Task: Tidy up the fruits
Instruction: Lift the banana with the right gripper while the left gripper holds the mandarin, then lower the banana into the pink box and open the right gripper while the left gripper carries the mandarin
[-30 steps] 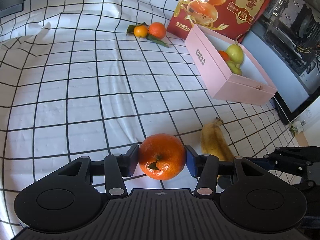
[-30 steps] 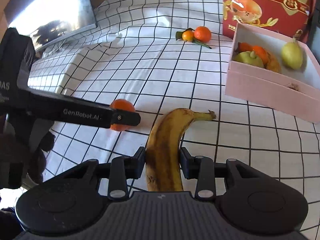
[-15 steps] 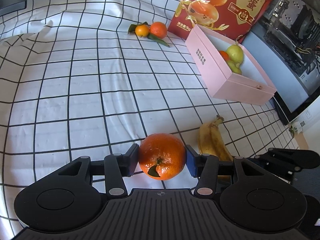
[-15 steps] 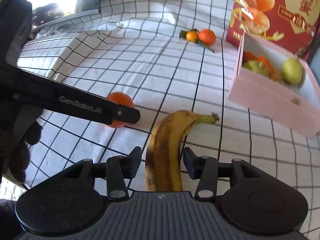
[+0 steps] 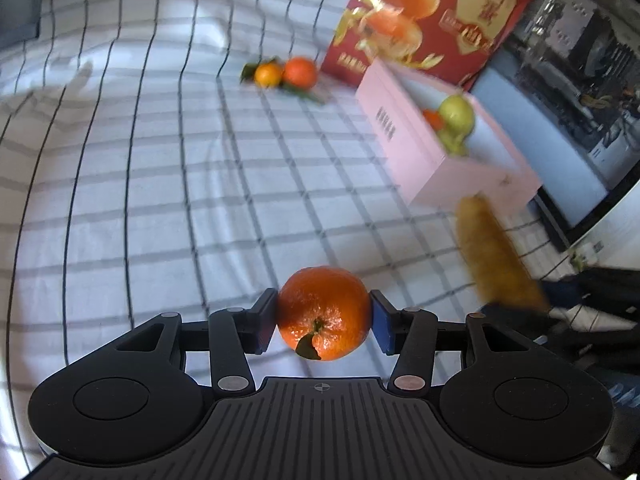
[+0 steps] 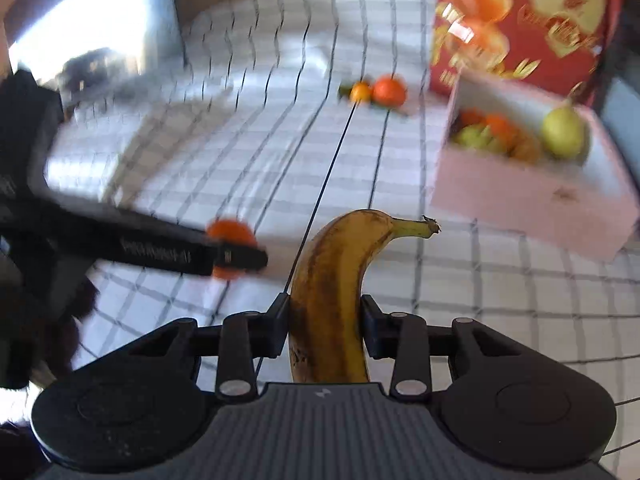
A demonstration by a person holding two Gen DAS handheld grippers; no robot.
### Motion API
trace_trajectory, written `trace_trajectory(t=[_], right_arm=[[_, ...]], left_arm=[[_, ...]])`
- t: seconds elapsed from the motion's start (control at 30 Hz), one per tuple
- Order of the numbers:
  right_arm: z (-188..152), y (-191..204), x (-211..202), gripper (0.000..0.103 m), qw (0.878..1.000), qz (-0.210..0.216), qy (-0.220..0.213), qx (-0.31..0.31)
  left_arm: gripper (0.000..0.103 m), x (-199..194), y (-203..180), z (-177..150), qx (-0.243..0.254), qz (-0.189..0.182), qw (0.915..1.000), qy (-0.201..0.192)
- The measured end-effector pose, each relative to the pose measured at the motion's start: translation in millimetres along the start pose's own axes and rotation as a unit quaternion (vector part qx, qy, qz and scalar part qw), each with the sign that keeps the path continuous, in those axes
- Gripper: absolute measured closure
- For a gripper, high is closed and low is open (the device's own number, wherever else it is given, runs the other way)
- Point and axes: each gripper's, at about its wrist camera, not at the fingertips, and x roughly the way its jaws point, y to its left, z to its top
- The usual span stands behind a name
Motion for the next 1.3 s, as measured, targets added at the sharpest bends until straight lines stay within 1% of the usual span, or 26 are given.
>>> trace_trajectory(t=[0.13, 0.23, 0.3, 0.4, 0.5, 0.63, 0.7, 0.8, 0.87, 0.93, 1.0, 1.1, 1.17, 1.23, 1.3], right_arm=[[19.8, -19.9, -41.0, 0.067, 0.998, -0.029, -0.058, 0.009], [24.0, -39.1, -65.7, 0.067, 0.994, -0.061, -0.085, 0.026], [21.8, -52.0, -78.3, 0.067, 0.992, -0.081, -0.092, 0.040], [18.2, -72.3, -90.8, 0.067, 0.988, -0.108, -0.091, 0.057], [19.3, -91.4, -97.9, 0.067, 0.986, -0.126, -0.091, 0.060], [41.3, -113.3, -96.6, 0.067, 0.986, -0.127, -0.099, 0.038], [58.9, -119.0, -87.2, 0.067, 0.988, -0.119, -0.097, 0.016], [86.4, -129.7, -69.4, 0.067, 0.992, -0.084, -0.094, -0.010], [103.9, -137.0, -49.8, 0.067, 0.994, -0.057, -0.089, -0.028], [117.9, -142.2, -24.5, 0.067, 0.995, -0.035, -0.075, -0.057], [126.6, -150.8, 2.5, 0.067, 0.996, -0.013, -0.053, -0.066], [130.8, -170.6, 41.5, 0.067, 0.998, 0.026, -0.011, -0.052], [126.6, -185.4, 61.9, 0.067, 0.999, 0.037, 0.014, -0.035], [120.5, -196.2, 73.8, 0.066, 0.999, 0.038, 0.031, -0.023], [114.2, -200.9, 80.3, 0.066, 0.998, 0.018, 0.041, -0.033]], left_arm=[[0.049, -7.3, -21.0, 34.2, 0.025, -0.023, 0.9988, -0.034], [0.049, -5.1, -44.1, 66.4, 0.051, -0.042, 0.9963, -0.055], [0.049, -0.1, -60.6, 86.3, 0.061, -0.056, 0.9944, -0.065], [0.049, 7.4, -80.9, 110.4, 0.058, -0.077, 0.9923, -0.077], [0.049, 16.1, -99.5, 119.0, 0.060, -0.087, 0.9914, -0.077], [0.049, 26.1, -114.4, 107.6, 0.062, -0.087, 0.9930, -0.051], [0.049, 28.3, -114.0, 97.6, 0.051, -0.078, 0.9949, -0.038], [0.049, 25.8, -107.9, 82.1, 0.025, -0.057, 0.9978, -0.021], [0.049, 22.6, -103.7, 73.2, 0.003, -0.045, 0.9989, -0.012], [0.049, 17.9, -98.4, 68.0, -0.010, -0.030, 0.9995, -0.008], [0.049, 13.7, -92.5, 64.8, -0.023, -0.011, 0.9996, -0.011], [0.049, 7.8, -82.8, 61.0, -0.050, 0.014, 0.9984, -0.022], [0.049, 5.6, -77.1, 59.8, -0.070, 0.028, 0.9968, -0.027], [0.049, 4.5, -75.2, 59.3, -0.077, 0.033, 0.9961, -0.027], [0.049, 4.6, -75.0, 58.4, -0.081, 0.039, 0.9955, -0.029]])
